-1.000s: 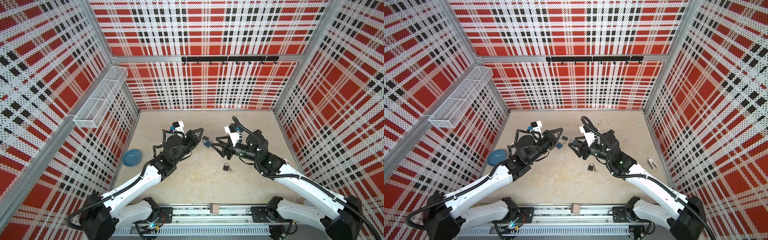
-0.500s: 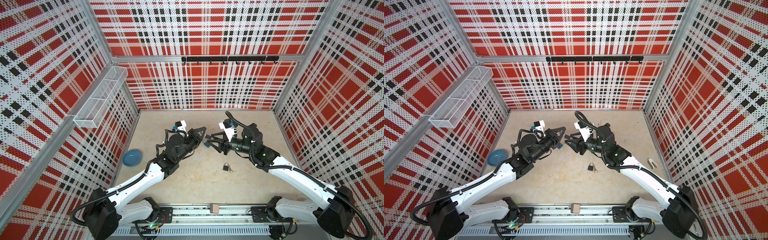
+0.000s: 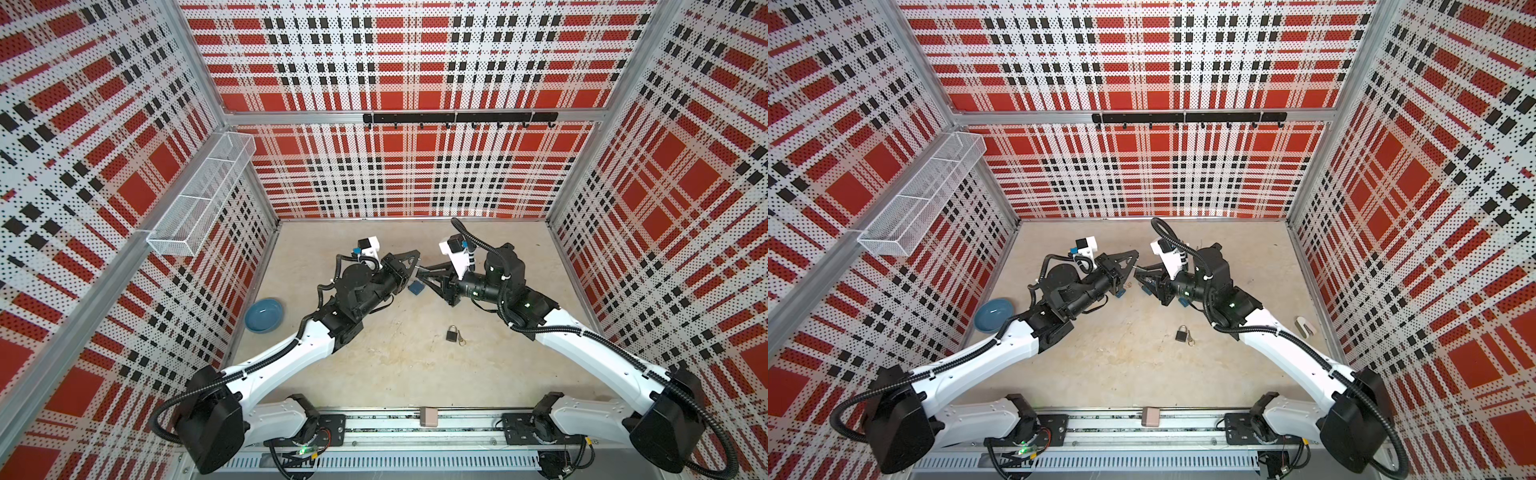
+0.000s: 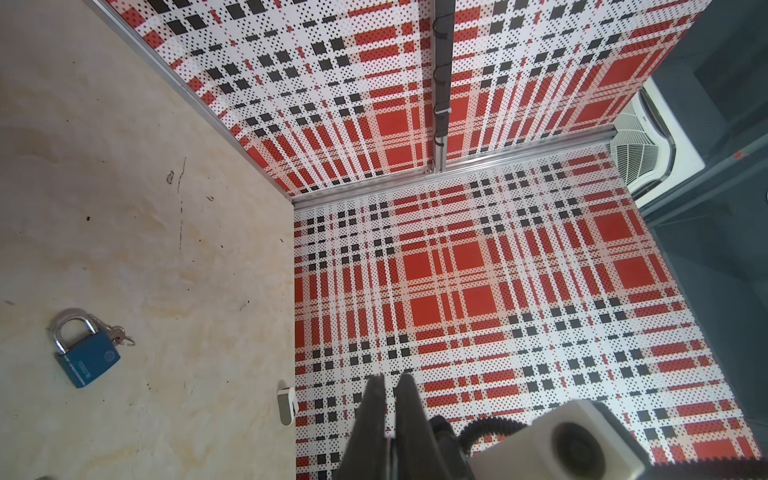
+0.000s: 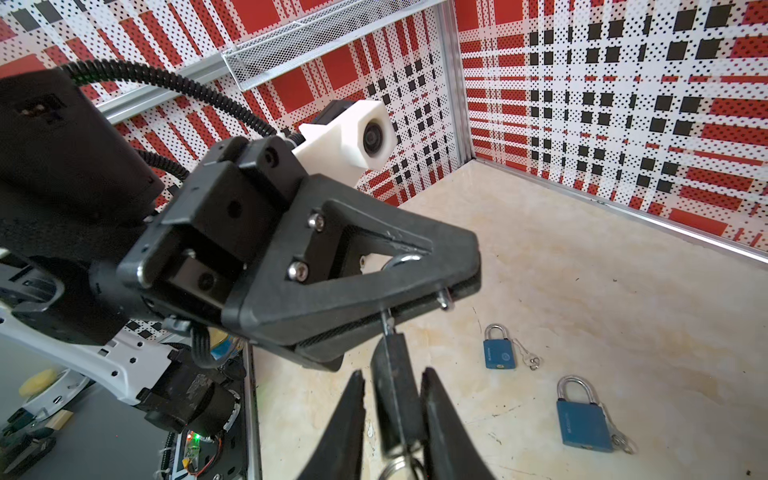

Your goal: Lock with the key

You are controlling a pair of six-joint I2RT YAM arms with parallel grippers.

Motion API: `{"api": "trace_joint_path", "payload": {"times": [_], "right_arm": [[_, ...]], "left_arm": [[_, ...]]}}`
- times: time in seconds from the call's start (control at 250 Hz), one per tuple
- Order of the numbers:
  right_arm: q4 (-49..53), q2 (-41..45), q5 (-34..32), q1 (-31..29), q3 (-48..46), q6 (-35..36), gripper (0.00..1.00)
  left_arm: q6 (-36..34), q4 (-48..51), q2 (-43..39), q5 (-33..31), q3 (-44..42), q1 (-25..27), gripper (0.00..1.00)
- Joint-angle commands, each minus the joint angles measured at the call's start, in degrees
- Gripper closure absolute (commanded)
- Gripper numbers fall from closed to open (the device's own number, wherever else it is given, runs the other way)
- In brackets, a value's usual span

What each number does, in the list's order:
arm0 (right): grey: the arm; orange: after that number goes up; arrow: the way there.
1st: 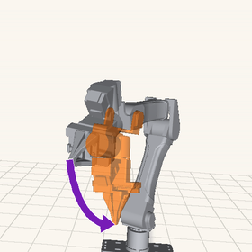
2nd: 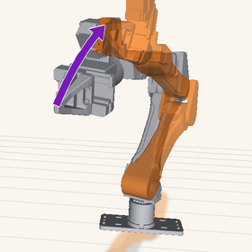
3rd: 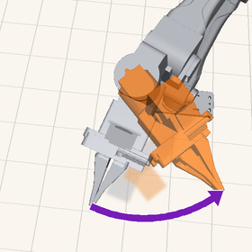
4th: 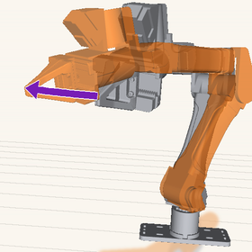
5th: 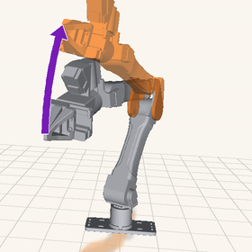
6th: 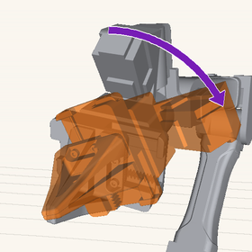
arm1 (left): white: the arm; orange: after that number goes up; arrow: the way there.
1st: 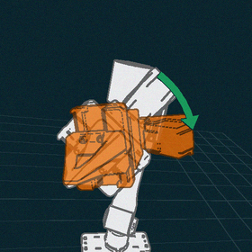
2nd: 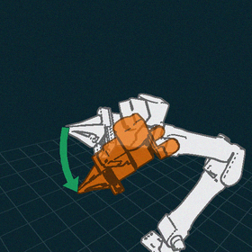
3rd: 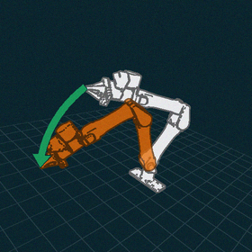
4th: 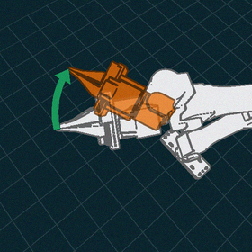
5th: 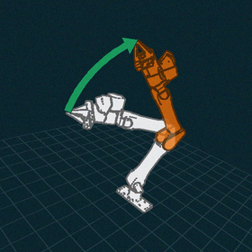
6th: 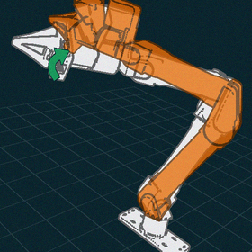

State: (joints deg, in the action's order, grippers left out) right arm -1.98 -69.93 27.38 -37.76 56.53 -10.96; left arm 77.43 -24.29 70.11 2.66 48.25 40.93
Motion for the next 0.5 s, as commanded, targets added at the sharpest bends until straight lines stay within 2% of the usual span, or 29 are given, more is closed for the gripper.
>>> {"api": "trace_joint_path", "payload": {"times": [0.0,0.116,0.392,0.448,0.496], "right_arm": [[-2.77,0.11,1.12,0.04,1.74,1.04,0.82],[-2.77,0.15,1.07,0.18,1.76,0.97,1.00],[-1.09,1.42,-2.00,0.35,1.50,1.25,1.00],[0.01,1.88,-2.97,0.34,1.64,1.54,1.00],[1.30,2.29,-3.69,0.33,2.01,1.57,1.00]], "left_arm": [[1.65,-3.47,0.12,0.82,1.46,0.03,1.00],[1.79,-3.48,0.15,0.81,1.48,-0.04,1.00],[1.24,-3.58,-0.14,1.19,1.11,-0.45,1.00],[-0.12,-3.32,-0.53,1.58,1.09,-0.87,0.78],[-1.28,-2.78,-0.92,1.78,0.93,-1.46,0.69]]}}
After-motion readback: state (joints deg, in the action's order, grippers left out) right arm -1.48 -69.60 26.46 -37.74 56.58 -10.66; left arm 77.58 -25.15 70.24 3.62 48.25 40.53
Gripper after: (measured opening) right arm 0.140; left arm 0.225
